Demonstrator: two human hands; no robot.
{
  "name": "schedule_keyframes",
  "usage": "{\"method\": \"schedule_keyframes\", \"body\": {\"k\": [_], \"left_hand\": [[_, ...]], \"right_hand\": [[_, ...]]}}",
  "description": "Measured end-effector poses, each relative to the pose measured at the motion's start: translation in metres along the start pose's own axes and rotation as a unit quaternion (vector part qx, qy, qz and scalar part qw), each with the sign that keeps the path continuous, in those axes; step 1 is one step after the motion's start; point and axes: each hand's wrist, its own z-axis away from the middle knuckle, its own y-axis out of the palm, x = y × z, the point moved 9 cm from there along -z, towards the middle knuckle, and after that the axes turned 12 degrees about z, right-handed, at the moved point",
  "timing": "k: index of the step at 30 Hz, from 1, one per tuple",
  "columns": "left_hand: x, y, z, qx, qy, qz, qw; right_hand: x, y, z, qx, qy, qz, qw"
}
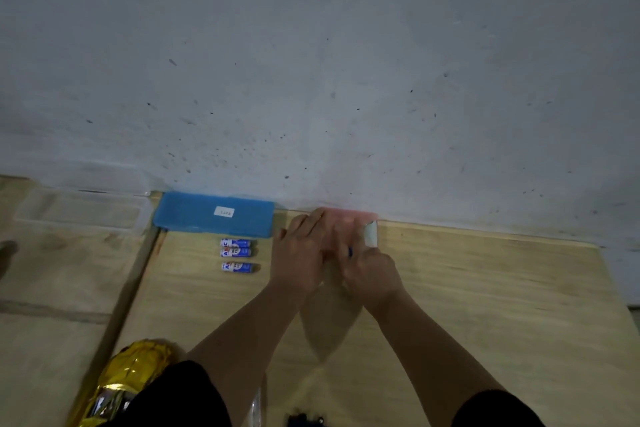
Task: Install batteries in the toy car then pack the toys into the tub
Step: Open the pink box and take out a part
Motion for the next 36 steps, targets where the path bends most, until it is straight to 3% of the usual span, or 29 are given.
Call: {"method": "schedule_keyframes", "body": {"k": [6,15,19,28,33,36], "left_hand": [[0.000,0.001,0.003,-0.023,-0.031,0.019,0.999],[0.003,0.003,0.000,-0.011,-0.035,0.022,0.999],[0.004,0.007,-0.002,-0.004,-0.028,0.020,0.999],[-0.002,-0.011,0.017,-0.188,0.054,0.014,0.981],[-0.005,-0.015,0.013,-0.159,0.025,-0.006,0.987],[-0.001,-0.020,0.003,-0.123,0.007,-0.026,0.992]], "right_hand": [[0.004,-0.008,-0.002,-0.069,-0.049,0.029,0.996],[0.004,-0.002,-0.011,-0.073,-0.072,0.040,0.994],[-0.006,-0.027,-0.008,-0.132,-0.123,0.090,0.979],[-0.028,-0.043,-0.009,-0.200,-0.078,0.101,0.971],[-0.048,-0.066,-0.007,-0.241,-0.035,0.082,0.966],[-0.040,-0.068,0.008,-0.291,-0.065,0.060,0.953]]}}
